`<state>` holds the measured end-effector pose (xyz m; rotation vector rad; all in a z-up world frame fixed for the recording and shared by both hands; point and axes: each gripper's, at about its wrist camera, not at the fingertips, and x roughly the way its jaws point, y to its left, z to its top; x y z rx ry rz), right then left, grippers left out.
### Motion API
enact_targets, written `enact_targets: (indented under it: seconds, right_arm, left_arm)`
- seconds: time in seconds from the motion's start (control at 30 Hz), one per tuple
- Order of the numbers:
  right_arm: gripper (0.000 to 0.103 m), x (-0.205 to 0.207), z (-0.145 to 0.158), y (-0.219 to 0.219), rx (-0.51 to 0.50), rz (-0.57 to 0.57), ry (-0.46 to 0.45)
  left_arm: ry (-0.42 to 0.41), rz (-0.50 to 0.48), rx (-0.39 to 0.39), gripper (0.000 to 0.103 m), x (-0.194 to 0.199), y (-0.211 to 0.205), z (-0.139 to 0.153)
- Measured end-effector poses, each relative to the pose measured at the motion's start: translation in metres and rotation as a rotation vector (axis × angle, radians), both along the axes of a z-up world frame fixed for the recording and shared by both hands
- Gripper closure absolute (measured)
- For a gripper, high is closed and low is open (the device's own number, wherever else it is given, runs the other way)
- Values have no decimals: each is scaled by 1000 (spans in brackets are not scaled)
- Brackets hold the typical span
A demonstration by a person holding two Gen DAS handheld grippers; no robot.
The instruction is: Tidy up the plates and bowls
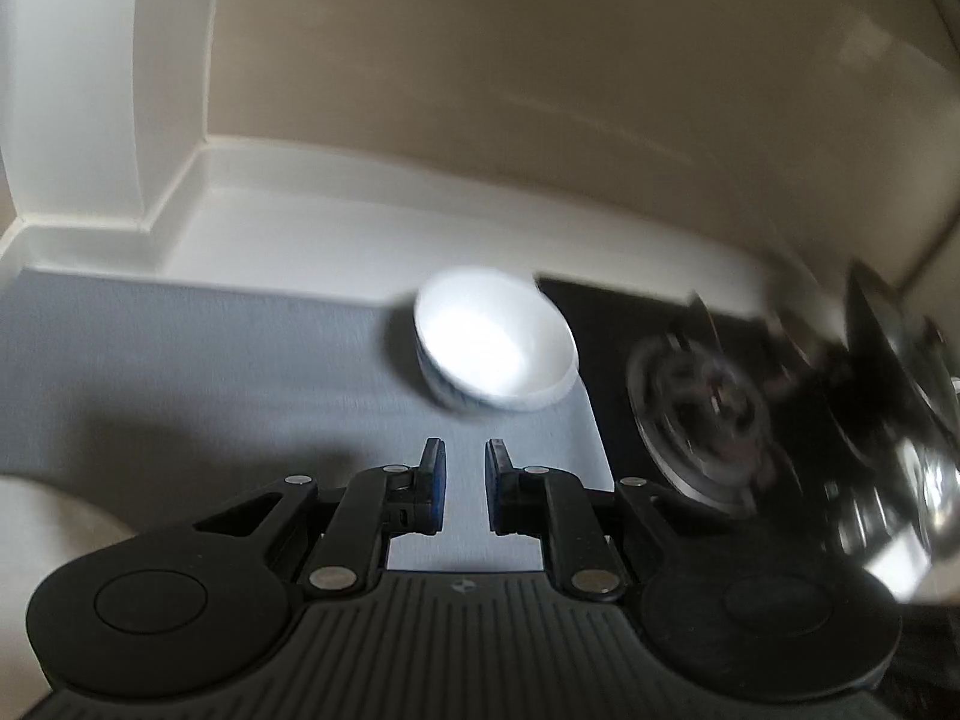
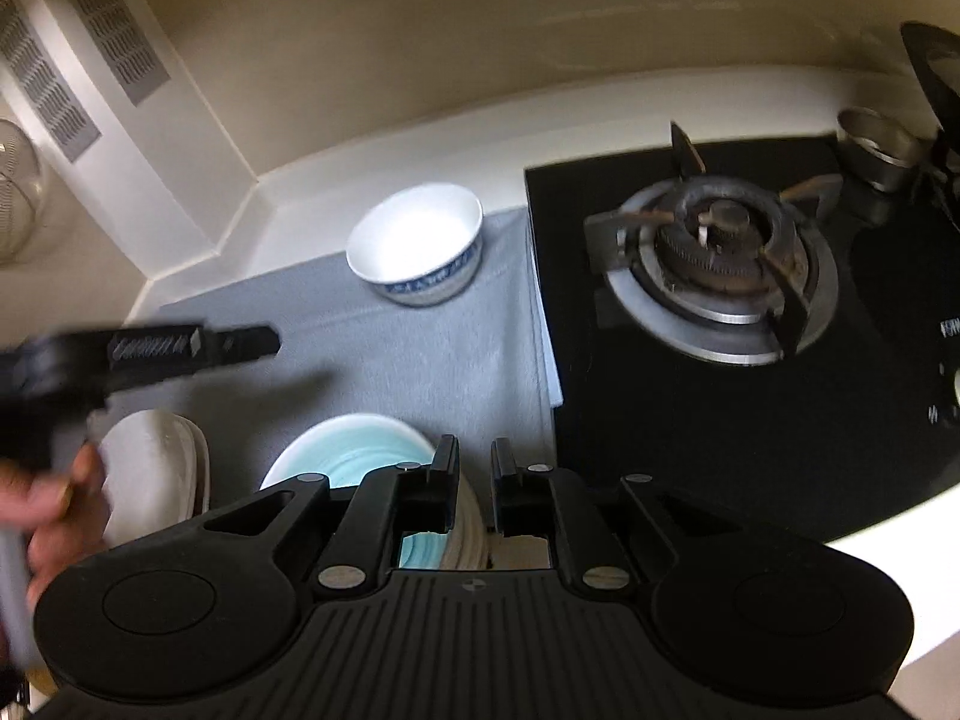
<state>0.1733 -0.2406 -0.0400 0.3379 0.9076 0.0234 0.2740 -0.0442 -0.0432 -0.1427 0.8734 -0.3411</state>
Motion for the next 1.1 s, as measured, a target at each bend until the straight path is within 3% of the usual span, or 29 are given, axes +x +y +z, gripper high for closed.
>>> enact_targets:
  seconds: [0.07,0.23,0.53,0.63,0.83,1.1]
  right_arm:
    - [90,0,3,-9,-3,25,-13]
    - [90,-5,2,-37,10,54,-34]
    - [90,-20,-14,-80,55,90,-71]
    - [90,-25,-17,-87,67,105,-73]
    - [90,-24,-24,-94,92,135,-65]
    - [90,3,-25,-75,139,218,-79]
  left_arm:
    - [1,36,15,75,19,-5,-3]
    - [24,116,23,72,62,-14,-22]
    - [131,163,-1,70,99,-23,-58]
    - [161,152,-13,88,106,-27,-64]
    - [186,142,41,91,98,-25,-63]
    - [266,111,80,90,56,12,-56]
